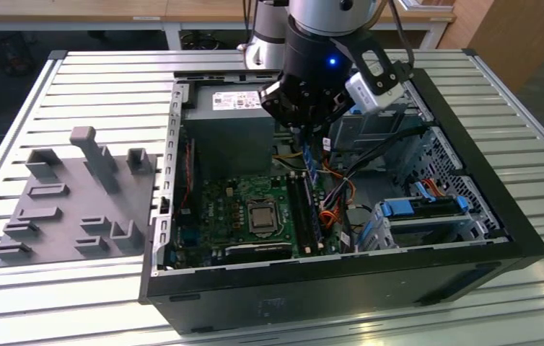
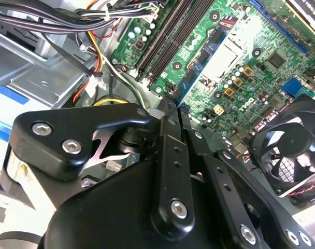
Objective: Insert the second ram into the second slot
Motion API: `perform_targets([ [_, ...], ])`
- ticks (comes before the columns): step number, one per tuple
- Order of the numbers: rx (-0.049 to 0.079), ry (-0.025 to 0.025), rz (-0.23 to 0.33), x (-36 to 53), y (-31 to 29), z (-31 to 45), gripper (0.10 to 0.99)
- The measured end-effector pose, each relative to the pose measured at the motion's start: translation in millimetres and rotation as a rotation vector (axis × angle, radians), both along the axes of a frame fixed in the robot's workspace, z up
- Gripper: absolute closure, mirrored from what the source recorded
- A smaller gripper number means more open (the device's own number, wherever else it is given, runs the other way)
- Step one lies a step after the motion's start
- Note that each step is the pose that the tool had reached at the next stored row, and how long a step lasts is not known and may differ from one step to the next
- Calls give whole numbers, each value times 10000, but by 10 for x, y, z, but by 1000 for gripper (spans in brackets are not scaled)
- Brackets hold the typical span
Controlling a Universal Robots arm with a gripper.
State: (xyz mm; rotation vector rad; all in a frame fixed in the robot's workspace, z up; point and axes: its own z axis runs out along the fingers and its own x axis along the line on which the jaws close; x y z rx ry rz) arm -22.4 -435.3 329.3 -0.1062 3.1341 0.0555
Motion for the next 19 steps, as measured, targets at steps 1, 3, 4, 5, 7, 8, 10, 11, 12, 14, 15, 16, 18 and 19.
perform_targets([
  [1,-1,0,0,0,0,-2,949],
  [3,0,0,1,0,-2,-18,949],
  [4,-1,0,1,0,-3,-19,949],
  [5,-1,0,1,0,-3,-21,949],
  [7,0,0,1,0,-4,-25,949],
  [8,0,0,1,0,-5,-27,949],
  [10,0,0,0,0,-6,-32,949],
  [11,0,0,1,0,-9,-35,949],
  [12,0,0,0,0,-9,-39,949],
  [14,1,0,0,0,-12,-48,949],
  [15,0,1,1,0,-13,-54,949],
  [16,-1,2,1,0,-15,-59,949],
  [18,0,2,0,0,-18,-69,949],
  [19,-1,3,0,0,-20,-73,949],
])
